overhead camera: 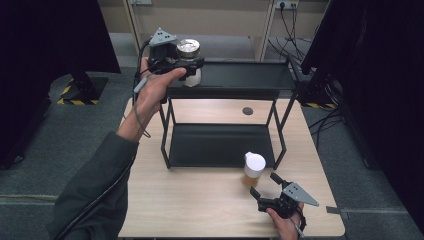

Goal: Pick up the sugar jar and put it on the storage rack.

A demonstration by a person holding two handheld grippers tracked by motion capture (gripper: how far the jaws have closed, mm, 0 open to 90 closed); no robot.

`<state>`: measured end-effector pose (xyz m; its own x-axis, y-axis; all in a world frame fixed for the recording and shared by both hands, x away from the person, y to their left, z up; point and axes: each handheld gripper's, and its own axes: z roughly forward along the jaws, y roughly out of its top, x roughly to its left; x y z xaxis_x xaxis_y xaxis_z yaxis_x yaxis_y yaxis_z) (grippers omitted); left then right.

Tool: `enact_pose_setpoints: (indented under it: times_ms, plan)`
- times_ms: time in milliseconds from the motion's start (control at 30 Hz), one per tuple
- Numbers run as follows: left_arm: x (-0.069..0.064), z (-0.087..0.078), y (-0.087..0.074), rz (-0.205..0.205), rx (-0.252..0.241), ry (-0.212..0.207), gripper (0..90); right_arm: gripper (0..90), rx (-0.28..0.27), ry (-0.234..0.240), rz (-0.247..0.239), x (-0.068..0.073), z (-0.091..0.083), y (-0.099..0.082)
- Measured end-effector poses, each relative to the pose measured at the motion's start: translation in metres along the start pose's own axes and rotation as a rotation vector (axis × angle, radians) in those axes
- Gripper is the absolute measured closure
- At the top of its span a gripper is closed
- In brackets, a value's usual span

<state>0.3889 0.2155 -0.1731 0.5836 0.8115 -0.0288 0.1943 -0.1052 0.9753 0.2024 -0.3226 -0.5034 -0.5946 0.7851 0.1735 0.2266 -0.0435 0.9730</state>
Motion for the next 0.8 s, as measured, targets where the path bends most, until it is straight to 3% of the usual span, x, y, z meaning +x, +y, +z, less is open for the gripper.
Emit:
enact_pose_setpoints:
  times_ms: [300,800]
  plan:
    - [0.001,0.014,-0.003,-0.011,-0.007,0.050,31.2,0.5,-0.001,0.001,0.002,0.000,0.000,0.000]
    - [-0.002,0.023,-0.007,-0.007,-0.001,0.079,31.1,0.5,0.001,0.007,0.002,0.000,0.001,0.000]
